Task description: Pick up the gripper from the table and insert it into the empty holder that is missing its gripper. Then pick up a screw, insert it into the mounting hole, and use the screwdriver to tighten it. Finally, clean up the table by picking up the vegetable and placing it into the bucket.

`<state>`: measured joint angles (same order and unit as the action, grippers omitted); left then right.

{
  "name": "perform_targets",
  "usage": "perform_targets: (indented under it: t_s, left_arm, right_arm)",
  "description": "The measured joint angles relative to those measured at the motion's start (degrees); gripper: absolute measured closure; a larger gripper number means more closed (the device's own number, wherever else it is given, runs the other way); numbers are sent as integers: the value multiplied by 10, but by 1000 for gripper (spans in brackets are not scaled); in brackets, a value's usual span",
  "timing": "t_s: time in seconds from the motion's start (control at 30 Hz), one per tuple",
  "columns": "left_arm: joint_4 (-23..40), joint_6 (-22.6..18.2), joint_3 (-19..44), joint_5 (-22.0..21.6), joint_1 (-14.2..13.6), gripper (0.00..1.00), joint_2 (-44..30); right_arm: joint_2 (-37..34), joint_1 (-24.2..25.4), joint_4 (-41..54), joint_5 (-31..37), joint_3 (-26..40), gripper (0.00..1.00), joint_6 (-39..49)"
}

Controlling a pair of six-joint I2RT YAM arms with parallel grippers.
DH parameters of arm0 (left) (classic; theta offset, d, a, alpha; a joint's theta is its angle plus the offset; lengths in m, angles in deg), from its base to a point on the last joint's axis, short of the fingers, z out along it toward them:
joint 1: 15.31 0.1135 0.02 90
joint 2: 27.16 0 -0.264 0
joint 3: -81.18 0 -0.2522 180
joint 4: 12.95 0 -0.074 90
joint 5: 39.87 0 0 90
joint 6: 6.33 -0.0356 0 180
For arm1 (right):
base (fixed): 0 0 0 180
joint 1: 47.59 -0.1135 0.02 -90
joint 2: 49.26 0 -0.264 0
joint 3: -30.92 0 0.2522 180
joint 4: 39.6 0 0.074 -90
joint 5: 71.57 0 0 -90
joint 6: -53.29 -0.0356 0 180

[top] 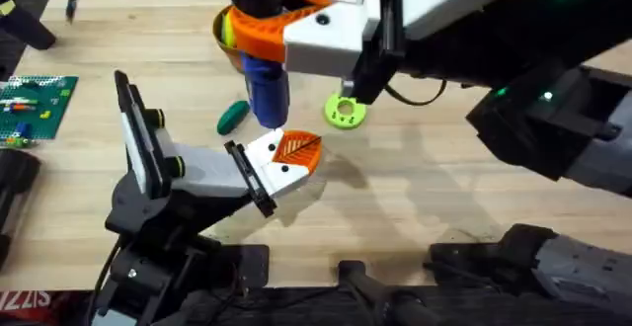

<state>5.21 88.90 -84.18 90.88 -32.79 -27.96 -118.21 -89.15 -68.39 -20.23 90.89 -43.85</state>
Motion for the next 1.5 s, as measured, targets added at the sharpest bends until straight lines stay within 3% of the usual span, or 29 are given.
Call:
perform_targets:
  t_s: [1.5]
  left_arm:
    - [0,0,0,0,0,991,0]
  right_arm:
    - [-7,-25,5,0,0,960,-31]
